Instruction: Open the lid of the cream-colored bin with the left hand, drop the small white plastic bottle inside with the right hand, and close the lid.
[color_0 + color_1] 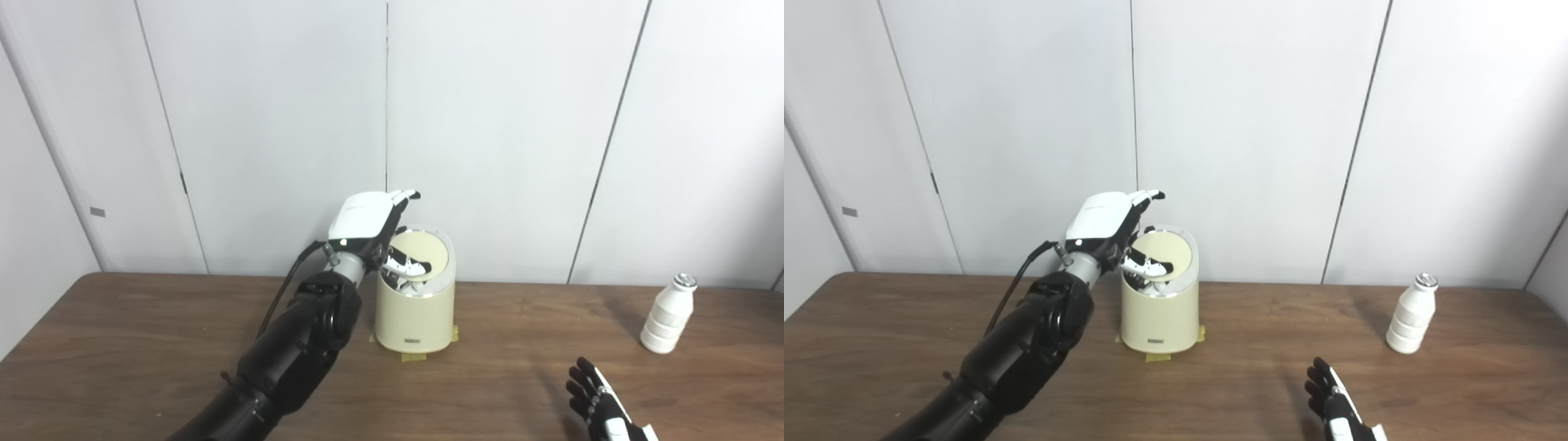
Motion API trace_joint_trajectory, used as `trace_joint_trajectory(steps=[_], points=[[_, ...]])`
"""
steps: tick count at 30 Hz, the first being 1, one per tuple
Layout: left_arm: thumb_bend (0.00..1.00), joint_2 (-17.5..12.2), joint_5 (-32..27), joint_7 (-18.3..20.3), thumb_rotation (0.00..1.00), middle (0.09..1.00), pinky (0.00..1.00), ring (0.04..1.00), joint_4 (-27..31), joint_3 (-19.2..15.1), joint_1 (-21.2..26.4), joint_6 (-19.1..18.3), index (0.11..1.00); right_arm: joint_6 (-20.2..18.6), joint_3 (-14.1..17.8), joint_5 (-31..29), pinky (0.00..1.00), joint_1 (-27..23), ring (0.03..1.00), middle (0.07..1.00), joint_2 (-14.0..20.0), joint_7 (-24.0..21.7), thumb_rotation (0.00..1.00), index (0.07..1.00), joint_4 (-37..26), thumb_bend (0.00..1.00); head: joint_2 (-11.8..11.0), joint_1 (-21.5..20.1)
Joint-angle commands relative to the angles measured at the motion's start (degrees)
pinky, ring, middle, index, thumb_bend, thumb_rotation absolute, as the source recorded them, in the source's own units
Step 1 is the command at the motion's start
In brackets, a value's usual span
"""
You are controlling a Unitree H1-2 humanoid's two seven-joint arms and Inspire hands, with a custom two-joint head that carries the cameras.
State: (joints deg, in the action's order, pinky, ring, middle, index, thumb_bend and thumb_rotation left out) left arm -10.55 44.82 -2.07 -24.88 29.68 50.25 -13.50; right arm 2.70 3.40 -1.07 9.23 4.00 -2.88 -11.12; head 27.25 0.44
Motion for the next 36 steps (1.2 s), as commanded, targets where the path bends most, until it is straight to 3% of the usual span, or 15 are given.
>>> trace_joint_trajectory(steps=[1,16,22,27,30,36], points=[[0.95,-0.41,2.28,1.35,0.00,0.908,0.76,0.865,0.34,0.80,1.89,-0.23,0.911,0.86,-1.23,-0.30,0.92,8.17,0.924,0.937,-1.39,-0.10,1.00,0.933,0.33,0.55,0.07,0.12],[0.97,-0.37,2.03,3.72,0.00,0.886,0.70,0.800,0.41,-0.57,1.68,-1.19,0.905,0.60,-0.86,-1.51,0.94,8.42,0.932,0.940,-1.23,-0.47,1.00,0.941,0.13,0.57,0.73,0.25],[0.93,1.62,-4.37,5.88,0.00,0.900,0.69,0.822,4.00,-6.96,1.01,-4.09,0.898,0.64,-0.93,-1.04,0.92,8.37,0.925,0.933,-1.15,-0.33,1.00,0.938,0.32,0.56,0.60,0.38],[0.85,3.58,-8.39,6.55,0.14,0.823,0.64,0.771,8.19,-12.41,0.38,-8.23,0.864,0.72,-0.76,-1.84,0.93,8.23,0.927,0.936,-1.12,-0.57,1.00,0.936,0.56,0.57,0.70,0.40],[0.76,3.91,-10.05,6.52,0.21,0.833,0.65,0.770,10.37,-14.44,0.14,-9.06,0.854,0.82,-0.78,-1.77,0.93,8.15,0.924,0.934,-0.95,-0.66,1.00,0.938,0.81,0.56,0.69,0.50],[0.71,4.01,-11.84,6.84,0.26,0.797,0.58,0.722,14.15,-16.66,0.17,-11.15,0.836,0.63,-0.71,-1.93,0.94,8.00,0.930,0.938,-0.86,-0.88,1.00,0.940,0.98,0.55,0.80,0.69]])
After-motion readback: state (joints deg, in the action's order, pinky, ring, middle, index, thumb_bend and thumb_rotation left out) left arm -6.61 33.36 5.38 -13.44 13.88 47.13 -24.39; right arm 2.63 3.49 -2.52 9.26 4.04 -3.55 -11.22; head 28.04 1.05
